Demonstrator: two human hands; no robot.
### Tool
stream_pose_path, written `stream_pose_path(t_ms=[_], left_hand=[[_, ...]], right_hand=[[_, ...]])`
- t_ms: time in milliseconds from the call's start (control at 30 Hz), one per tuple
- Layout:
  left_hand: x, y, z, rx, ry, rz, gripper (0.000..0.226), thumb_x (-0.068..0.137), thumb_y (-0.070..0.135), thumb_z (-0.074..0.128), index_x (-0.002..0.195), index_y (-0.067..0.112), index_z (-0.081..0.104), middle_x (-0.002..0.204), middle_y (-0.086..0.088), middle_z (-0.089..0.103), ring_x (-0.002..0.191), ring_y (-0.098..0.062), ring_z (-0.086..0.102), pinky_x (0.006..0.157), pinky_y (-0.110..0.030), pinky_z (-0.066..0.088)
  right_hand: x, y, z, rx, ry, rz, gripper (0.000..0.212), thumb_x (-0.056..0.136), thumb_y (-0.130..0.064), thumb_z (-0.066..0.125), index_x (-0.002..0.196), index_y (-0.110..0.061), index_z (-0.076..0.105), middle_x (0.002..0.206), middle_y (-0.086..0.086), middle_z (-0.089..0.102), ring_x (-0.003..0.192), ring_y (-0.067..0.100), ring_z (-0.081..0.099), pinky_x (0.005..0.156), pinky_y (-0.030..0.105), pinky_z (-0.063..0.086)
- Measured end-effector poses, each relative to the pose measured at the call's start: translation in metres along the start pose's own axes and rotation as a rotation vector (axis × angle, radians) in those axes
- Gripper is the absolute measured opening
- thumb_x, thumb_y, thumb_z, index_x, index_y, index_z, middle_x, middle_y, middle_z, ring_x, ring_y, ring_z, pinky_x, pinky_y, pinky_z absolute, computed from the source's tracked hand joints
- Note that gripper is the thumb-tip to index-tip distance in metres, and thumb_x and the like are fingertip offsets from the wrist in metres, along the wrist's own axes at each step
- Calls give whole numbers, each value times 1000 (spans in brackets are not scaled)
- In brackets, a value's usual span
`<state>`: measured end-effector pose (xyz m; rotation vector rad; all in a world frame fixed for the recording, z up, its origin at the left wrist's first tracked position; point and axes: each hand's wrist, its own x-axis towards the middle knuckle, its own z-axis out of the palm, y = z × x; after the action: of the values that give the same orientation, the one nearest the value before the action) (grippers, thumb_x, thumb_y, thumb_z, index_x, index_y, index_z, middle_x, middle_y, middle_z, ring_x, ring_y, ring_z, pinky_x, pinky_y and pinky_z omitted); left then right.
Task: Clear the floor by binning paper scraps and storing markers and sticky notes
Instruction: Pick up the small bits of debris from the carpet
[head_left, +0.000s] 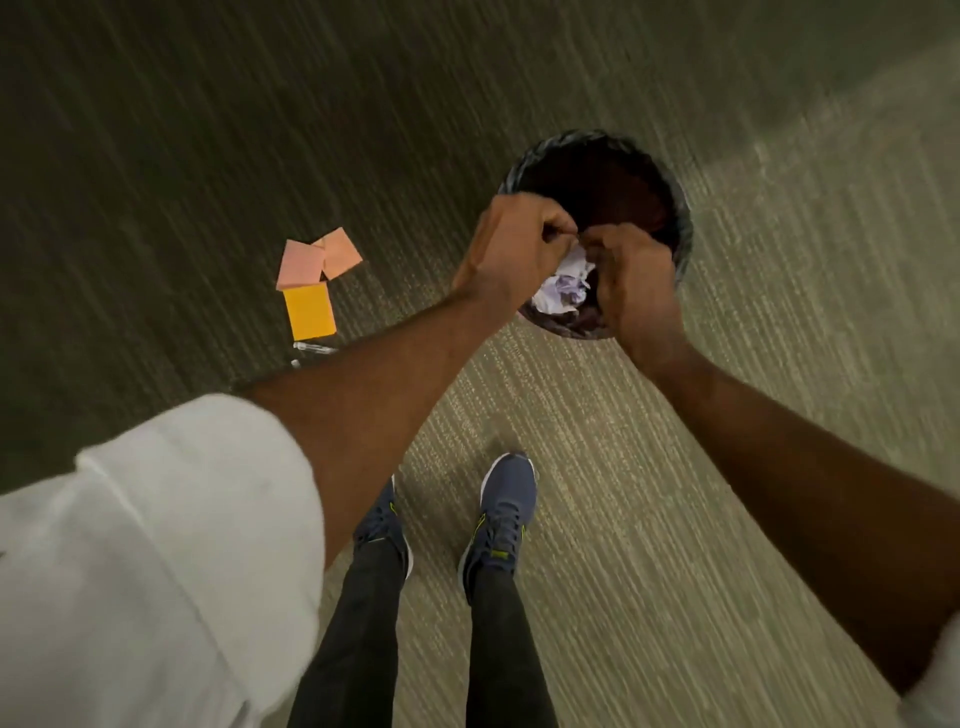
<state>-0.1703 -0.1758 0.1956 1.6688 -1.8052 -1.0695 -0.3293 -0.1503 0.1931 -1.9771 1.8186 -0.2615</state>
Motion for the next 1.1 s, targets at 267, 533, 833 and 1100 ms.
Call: stream_pose_path(t_ms=[267,533,833,1100], left_hand=[[-3,4,12,5,52,-4,16,88,11,71,102,10,78,97,0,77,89,-6,71,82,-18,57],[-44,-5,15,-145,92,-86,12,87,8,73,97,9,77,93,0,77,85,-7,71,80,-25,60],[-161,-89,19,-296,192,-461,23,93,-3,56,109,-2,72,108,-15,73,96,-22,69,87,-30,57],[-228,-231,-13,-286,369,-912,22,90,0,58,106,-3,72,100,-23,74,94,-34,71,87,-35,56]], right_hand=[[0,17,-12,107,100,58,12,93,-19,67,101,-12,72,92,2,76,81,13,71,76,33,60],[-26,12,2,40,69,-48,24,85,2,55,106,-5,65,117,14,58,101,25,61,85,31,50],[-72,-50,75,133,-54,-175,11,94,-10,58,103,-8,62,106,11,58,99,27,58,86,36,47],[-76,-110,181,89,-372,-278,11,90,-6,59,98,-6,66,106,12,61,96,28,62,89,39,51]])
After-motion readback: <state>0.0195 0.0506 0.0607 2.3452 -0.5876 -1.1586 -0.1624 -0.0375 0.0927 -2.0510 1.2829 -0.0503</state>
